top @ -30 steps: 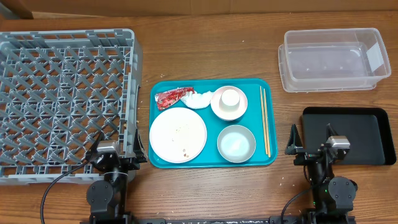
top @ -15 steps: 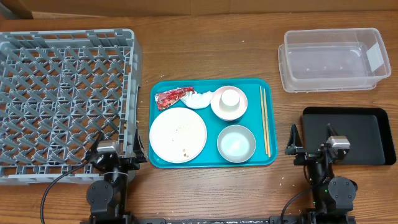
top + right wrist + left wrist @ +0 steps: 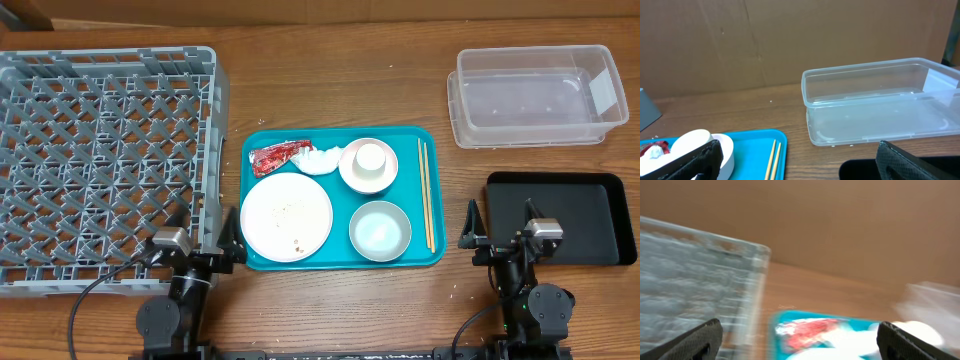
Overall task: Sort waste into correct bins and load items into the dishwasher
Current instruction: 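Move the left gripper from rest toward the teal tray, then reach the left gripper to the white bowl on the tray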
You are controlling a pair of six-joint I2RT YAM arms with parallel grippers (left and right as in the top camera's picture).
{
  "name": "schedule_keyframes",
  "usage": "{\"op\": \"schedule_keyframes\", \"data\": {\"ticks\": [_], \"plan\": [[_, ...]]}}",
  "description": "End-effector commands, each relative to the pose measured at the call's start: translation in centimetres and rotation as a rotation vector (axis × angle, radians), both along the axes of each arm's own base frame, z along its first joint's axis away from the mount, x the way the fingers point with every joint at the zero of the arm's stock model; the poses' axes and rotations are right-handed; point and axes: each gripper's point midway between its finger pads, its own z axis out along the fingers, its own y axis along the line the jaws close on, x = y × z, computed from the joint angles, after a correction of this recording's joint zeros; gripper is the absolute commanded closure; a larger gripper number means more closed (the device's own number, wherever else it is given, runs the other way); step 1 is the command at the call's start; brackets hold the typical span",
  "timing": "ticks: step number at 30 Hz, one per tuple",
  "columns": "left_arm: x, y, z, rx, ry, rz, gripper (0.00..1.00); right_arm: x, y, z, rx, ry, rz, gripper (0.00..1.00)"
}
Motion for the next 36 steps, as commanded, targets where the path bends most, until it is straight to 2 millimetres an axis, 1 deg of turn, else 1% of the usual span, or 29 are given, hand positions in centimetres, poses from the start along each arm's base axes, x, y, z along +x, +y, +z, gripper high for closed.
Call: {"op": "schedule_keyframes", "data": {"ticks": [1, 3, 5, 7, 9, 11, 14, 15, 17, 19, 22, 25, 27, 29, 32, 34, 36], "plan": [[-1.8, -4.4, 1.9, -0.356, 0.043, -0.302, 0.00, 0.0, -0.1, -0.1, -0.004, -0.006, -0.006, 0.00], [-2.2, -4.4, 4.2, -0.407, -0.033, -0.329, 0.00, 0.0, -0.1, -0.1, -0.004, -0.006, -0.006, 0.00], [-3.8, -4.9, 8.2, -0.359, -0.211, -0.391, 0.00, 0.0, -0.1, -0.1, -0.004, -0.006, -0.006, 0.01], [-5.5, -5.0, 11.3, -0.318, -0.349, -0.416, 0.00, 0.0, -0.1, -0.1, -0.004, -0.006, -0.006, 0.00], [-6.0, -5.1, 13.1, -0.281, -0.373, -0.412, 0.00, 0.0, -0.1, -0.1, -0.004, -0.006, -0.006, 0.00], [-5.4, -5.3, 13.4, -0.197, -0.297, -0.380, 0.00, 0.0, -0.1, -0.1, -0.004, -0.006, -0.006, 0.01], [-3.8, -5.4, 12.7, -0.084, -0.079, -0.342, 0.00, 0.0, -0.1, -0.1, -0.004, -0.006, -0.006, 0.00], [-3.1, -6.0, 12.4, -0.038, 0.038, -0.376, 0.00, 0.0, -0.1, -0.1, -0.004, -0.006, -0.005, 0.00], [-2.2, -6.9, 12.3, -0.002, 0.183, -0.451, 0.00, 0.0, -0.1, -0.1, -0.004, -0.006, -0.006, 0.00], [-0.9, -7.3, 11.7, 0.026, 0.365, -0.498, 0.00, 0.0, -0.1, -0.1, -0.004, -0.006, -0.006, 0.00], [1.2, -6.8, 10.0, 0.132, 0.619, -0.480, 0.00, 0.0, -0.1, -0.1, -0.004, -0.006, -0.006, 0.00], [2.8, -6.8, 7.5, 0.231, 0.840, -0.453, 0.00, 0.0, -0.1, -0.1, -0.004, -0.006, -0.006, 0.00], [3.6, -7.5, 5.8, 0.284, 0.932, -0.455, 0.00, 0.0, -0.1, -0.1, -0.004, -0.006, -0.006, 0.00], [4.2, -8.8, 3.9, 0.328, 0.997, -0.487, 0.00, 0.0, -0.1, -0.1, -0.004, -0.006, -0.006, 0.00], [4.5, -10.8, 1.5, 0.352, 1.071, -0.546, 0.00, 0.0, -0.1, -0.1, -0.004, -0.006, -0.006, 0.00], [4.8, -11.7, 0.3, 0.365, 1.098, -0.571, 0.00, 0.0, -0.1, -0.1, -0.004, -0.006, -0.006, 0.00], [5.3, -12.5, -0.4, 0.359, 1.112, -0.577, 0.00, 0.0, -0.1, -0.1, -0.004, -0.006, -0.006, 0.00]]}}
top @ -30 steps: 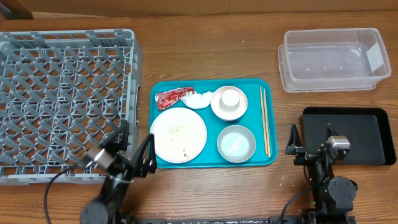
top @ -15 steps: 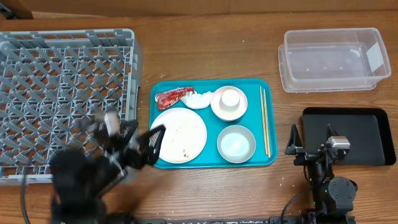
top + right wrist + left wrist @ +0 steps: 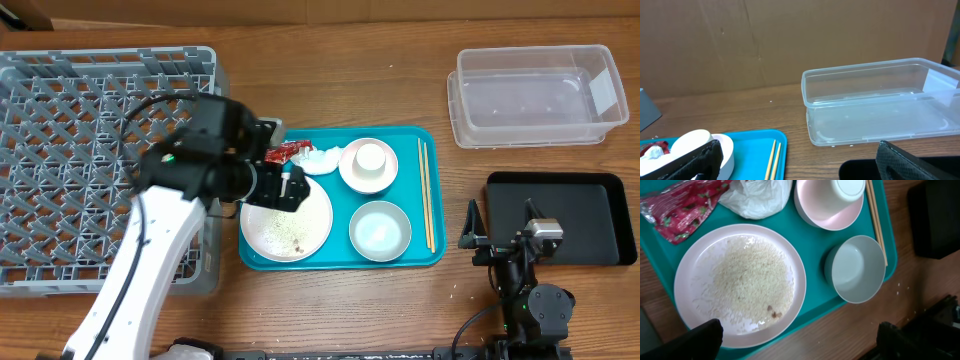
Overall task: Sort waste into correct bins and load items into the dishwasher
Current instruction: 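Reach the left gripper to the white bowl on the tray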
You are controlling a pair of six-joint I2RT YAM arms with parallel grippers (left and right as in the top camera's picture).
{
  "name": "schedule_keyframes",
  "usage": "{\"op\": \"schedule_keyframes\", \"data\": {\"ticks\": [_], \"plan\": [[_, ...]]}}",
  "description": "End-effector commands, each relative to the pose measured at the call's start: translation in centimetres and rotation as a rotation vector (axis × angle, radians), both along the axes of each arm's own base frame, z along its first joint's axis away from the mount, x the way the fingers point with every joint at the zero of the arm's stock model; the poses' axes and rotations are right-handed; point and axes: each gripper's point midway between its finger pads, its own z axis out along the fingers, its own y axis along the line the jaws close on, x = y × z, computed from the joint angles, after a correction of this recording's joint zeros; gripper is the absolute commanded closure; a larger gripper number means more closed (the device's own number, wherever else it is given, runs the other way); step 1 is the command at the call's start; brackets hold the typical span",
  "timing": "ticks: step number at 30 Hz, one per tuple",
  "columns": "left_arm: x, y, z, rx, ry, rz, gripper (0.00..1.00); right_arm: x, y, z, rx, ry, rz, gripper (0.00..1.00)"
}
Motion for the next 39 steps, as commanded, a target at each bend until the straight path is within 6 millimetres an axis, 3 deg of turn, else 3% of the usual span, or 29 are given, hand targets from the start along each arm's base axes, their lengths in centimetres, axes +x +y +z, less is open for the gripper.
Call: {"op": "schedule_keyframes", "data": {"ticks": [1, 5, 13, 17, 23, 28, 37, 39], "plan": [[1.2, -1.0, -0.5, 0.023, -0.025, -0.031, 0.00, 0.0, -0.1, -0.2, -0.004, -0.005, -0.006, 0.00], [1.9, -2.7, -0.5, -0.058, -0.002, -0.017, 0.00, 0.0, -0.1, -0.2, -0.004, -0.005, -0.006, 0.00], [1.8, -3.6, -1.4, -0.084, 0.070, 0.044, 0.00, 0.0, -0.1, -0.2, -0.004, -0.005, -0.006, 0.00], [0.9, -4.9, -1.7, -0.054, 0.085, 0.041, 0.00, 0.0, -0.1, -0.2, -0.004, -0.005, -0.006, 0.00], [-1.5, -10.2, -1.7, 0.012, -0.017, -0.118, 0.00, 0.0, -0.1, -0.2, -0.004, -0.005, -0.006, 0.00], [-1.5, -10.8, -2.4, 0.206, -0.153, -0.024, 0.00, 0.0, -0.1, -0.2, -0.004, -0.005, -0.005, 0.00], [-4.2, -14.0, -3.9, 0.190, -0.108, -0.133, 0.00, 0.0, -0.1, -0.2, -0.004, -0.005, -0.005, 0.00], [-4.8, -14.7, -5.1, 0.196, -0.076, -0.161, 0.10, 0.0, -0.1, -0.2, -0.004, -0.005, -0.006, 0.00]]}}
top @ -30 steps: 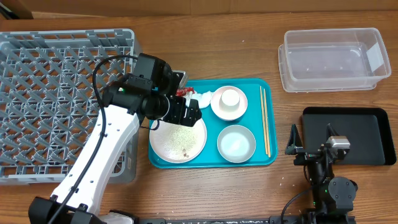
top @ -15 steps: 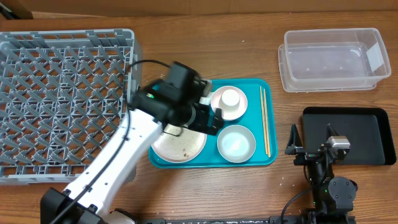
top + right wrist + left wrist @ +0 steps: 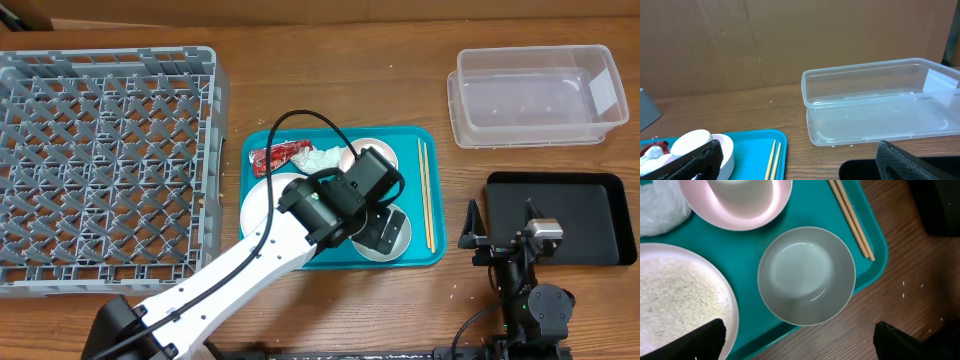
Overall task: Sort waste into correct bins and load items into the dishwasher
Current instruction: 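Reach the left gripper to the white bowl on the tray, then grasp the rim of the white bowl with the left gripper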
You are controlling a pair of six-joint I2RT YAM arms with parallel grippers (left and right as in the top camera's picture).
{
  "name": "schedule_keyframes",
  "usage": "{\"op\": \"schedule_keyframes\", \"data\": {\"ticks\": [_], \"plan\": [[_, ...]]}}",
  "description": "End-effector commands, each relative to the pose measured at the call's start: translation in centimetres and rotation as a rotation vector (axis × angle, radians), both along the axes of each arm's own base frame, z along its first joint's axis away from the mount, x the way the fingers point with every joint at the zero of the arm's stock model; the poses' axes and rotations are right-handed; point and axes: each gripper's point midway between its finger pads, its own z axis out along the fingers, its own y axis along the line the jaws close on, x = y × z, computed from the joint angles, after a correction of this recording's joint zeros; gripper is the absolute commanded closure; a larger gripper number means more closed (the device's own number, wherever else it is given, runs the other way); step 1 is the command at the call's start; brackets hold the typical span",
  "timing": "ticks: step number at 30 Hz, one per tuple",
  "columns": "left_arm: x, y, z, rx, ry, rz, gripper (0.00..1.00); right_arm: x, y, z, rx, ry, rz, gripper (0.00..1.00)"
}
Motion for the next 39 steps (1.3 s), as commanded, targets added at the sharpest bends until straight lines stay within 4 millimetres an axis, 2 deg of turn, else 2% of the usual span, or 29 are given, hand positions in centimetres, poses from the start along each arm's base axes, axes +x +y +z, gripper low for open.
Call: {"op": "schedule_keyframes", "data": {"ticks": [1, 3, 5, 11, 14, 17, 25, 33, 39], "plan": [[-0.6, -1.4, -1.5, 0.017, 0.040, -0.026, 0.18, 0.0, -0.1, -0.2, -0.004, -0.005, -0.006, 0.00], [-1.2, -2.0, -2.7, 0.043, 0.059, -0.059, 0.33, 0.0, -0.1, -0.2, -0.004, -0.005, -0.006, 0.00], [-1.7, -2.6, -4.0, 0.073, 0.069, -0.109, 0.42, 0.0, -0.1, -0.2, -0.004, -0.005, -0.006, 0.00], [-3.8, -4.0, -6.8, 0.107, 0.138, -0.192, 0.45, 0.0, -0.1, -0.2, -0.004, -0.005, -0.006, 0.00], [-5.4, -5.0, -7.3, 0.078, 0.193, -0.259, 0.48, 0.0, -0.1, -0.2, -0.004, -0.005, -0.006, 0.00], [-5.7, -5.2, -7.5, 0.087, 0.190, -0.287, 0.47, 0.0, -0.1, -0.2, -0.004, -0.005, -0.006, 0.00], [-4.7, -5.4, -8.4, 0.116, 0.109, -0.334, 0.43, 0.0, -0.1, -0.2, -0.004, -0.005, -0.006, 0.00], [-4.6, -5.6, -10.8, 0.147, 0.119, -0.370, 0.54, 0.0, -0.1, -0.2, -0.004, -0.005, -0.006, 0.00], [-4.0, -5.7, -11.0, 0.151, 0.095, -0.363, 0.56, 0.0, -0.1, -0.2, -0.004, -0.005, -0.006, 0.00]]}}
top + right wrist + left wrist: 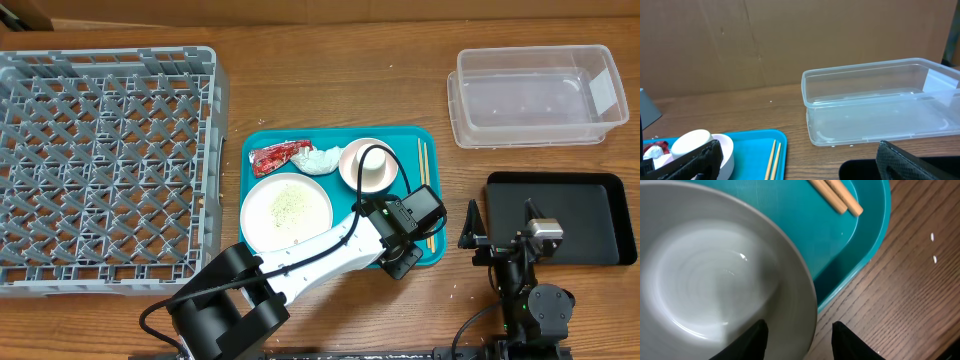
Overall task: Sort waste into correct bins and load items into the dishwasher
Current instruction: 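Grasp the rim of the white bowl with the left gripper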
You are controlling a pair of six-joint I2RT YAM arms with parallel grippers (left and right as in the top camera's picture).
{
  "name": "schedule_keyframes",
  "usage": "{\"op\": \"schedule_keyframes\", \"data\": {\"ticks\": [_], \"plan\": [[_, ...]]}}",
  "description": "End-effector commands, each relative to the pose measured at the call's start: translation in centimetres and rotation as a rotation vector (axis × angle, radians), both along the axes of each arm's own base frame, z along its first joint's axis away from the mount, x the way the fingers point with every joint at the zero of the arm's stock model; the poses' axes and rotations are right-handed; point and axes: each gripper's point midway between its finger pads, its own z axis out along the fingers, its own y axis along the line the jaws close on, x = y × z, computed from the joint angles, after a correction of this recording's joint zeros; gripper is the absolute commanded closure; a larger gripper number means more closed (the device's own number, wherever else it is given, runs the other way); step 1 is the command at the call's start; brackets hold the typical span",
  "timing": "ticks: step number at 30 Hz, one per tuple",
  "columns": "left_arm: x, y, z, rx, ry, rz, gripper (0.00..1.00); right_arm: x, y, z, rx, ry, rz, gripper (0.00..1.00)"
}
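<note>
A grey bowl (715, 280) sits in the front right corner of the teal tray (408, 140). My left gripper (405, 240) is low over it and hides it in the overhead view. In the left wrist view that gripper (800, 347) is open, with one finger inside the bowl and the other outside its right rim. The tray also carries a rice-flecked plate (287, 212), a red wrapper (275, 156), crumpled white paper (318, 158), a pink bowl holding a white cup (368, 165) and chopsticks (424, 170). My right gripper (800, 170) rests open by the black tray.
A grey dish rack (105, 160) fills the left of the table. A clear plastic bin (535, 95) stands at the back right, with a black tray bin (565, 215) in front of it. Rice grains lie on the wood right of the teal tray.
My left gripper was high above the grey bowl with its jaws wide. Now it is down at the bowl's right rim with the jaws narrower, astride the rim. The right arm is unmoved.
My left arm was parked at the front edge beside the dish rack. Then its gripper was over the plate, then over the grey bowl, open each time. Now it sits low around the bowl's rim. The tray's contents and my right arm have stayed put.
</note>
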Motion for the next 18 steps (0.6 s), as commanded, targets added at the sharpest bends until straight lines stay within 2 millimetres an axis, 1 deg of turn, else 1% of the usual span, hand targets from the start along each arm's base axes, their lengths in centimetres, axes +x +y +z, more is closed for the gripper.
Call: {"op": "schedule_keyframes", "data": {"ticks": [1, 2, 6, 10, 15, 16, 18], "plan": [[0.1, 0.2, -0.6, 0.022, -0.026, -0.023, 0.56, 0.0, -0.1, -0.2, -0.004, -0.005, -0.006, 0.00], [0.3, 0.3, -0.6, 0.026, -0.034, -0.020, 0.56, 0.0, -0.1, -0.2, -0.004, -0.005, -0.006, 0.00], [0.7, 0.1, -0.5, 0.020, -0.052, -0.016, 0.64, 0.0, -0.1, -0.2, -0.004, -0.005, -0.006, 0.00], [0.6, 0.1, -0.6, 0.021, -0.051, -0.016, 0.64, 0.0, -0.1, -0.2, -0.004, -0.005, -0.006, 0.00], [0.3, 0.5, -1.5, 0.026, -0.046, -0.017, 0.64, 0.0, -0.1, -0.2, -0.004, -0.005, -0.006, 0.00], [0.2, 0.6, -1.7, 0.025, -0.042, -0.016, 0.64, 0.0, -0.1, -0.2, -0.004, -0.005, -0.006, 0.00], [0.1, 0.7, -1.9, 0.023, -0.036, -0.003, 0.69, 0.0, -0.1, -0.2, -0.004, -0.005, -0.006, 0.00]]}}
